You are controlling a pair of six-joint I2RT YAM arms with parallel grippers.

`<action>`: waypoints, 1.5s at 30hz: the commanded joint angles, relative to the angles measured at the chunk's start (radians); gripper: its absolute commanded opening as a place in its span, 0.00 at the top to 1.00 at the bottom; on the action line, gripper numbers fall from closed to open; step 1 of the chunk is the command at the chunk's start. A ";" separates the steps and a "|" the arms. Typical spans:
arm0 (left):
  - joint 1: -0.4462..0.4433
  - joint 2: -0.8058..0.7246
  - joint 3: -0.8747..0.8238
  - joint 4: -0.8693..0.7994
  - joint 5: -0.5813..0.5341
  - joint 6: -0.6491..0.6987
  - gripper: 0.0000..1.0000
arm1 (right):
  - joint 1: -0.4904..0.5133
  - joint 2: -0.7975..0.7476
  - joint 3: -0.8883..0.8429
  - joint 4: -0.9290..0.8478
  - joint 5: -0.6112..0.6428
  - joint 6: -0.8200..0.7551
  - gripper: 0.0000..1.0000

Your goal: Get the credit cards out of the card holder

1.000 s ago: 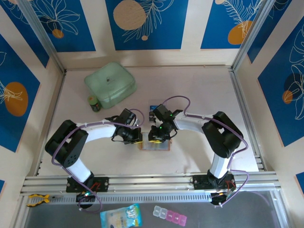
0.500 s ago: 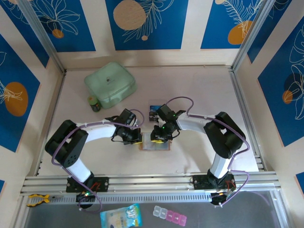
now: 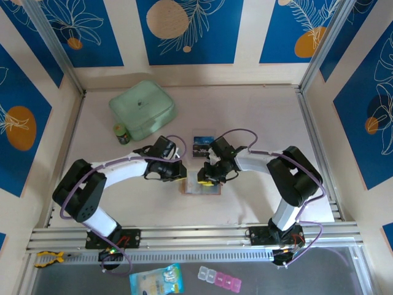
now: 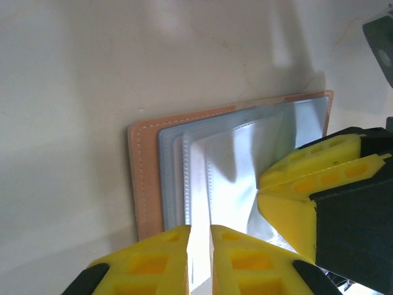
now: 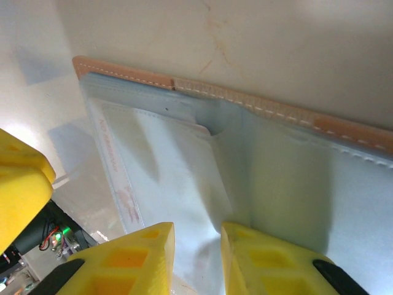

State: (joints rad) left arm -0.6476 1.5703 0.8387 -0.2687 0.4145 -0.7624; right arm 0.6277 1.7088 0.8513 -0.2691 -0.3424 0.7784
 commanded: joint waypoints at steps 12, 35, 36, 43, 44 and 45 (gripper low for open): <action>-0.063 0.086 0.033 0.106 0.058 -0.084 0.72 | -0.048 -0.013 -0.076 0.105 -0.091 0.037 0.73; -0.075 0.125 0.046 0.132 0.071 -0.118 0.77 | -0.075 -0.015 -0.128 0.199 -0.150 0.052 0.74; -0.075 0.126 0.046 0.136 0.074 -0.120 0.77 | -0.076 -0.020 -0.131 0.203 -0.151 0.053 0.75; -0.076 0.120 0.046 0.153 0.082 -0.132 0.82 | -0.075 -0.042 -0.141 0.220 -0.153 0.054 0.75; -0.075 0.119 0.048 0.154 0.084 -0.132 0.82 | -0.077 -0.042 -0.141 0.220 -0.154 0.054 0.74; -0.075 0.117 0.051 0.157 0.086 -0.133 0.82 | -0.077 -0.043 -0.142 0.220 -0.155 0.057 0.74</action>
State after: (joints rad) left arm -0.7120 1.6863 0.8631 -0.1333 0.4721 -0.8856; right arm 0.5556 1.6894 0.7238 -0.0517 -0.4793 0.8211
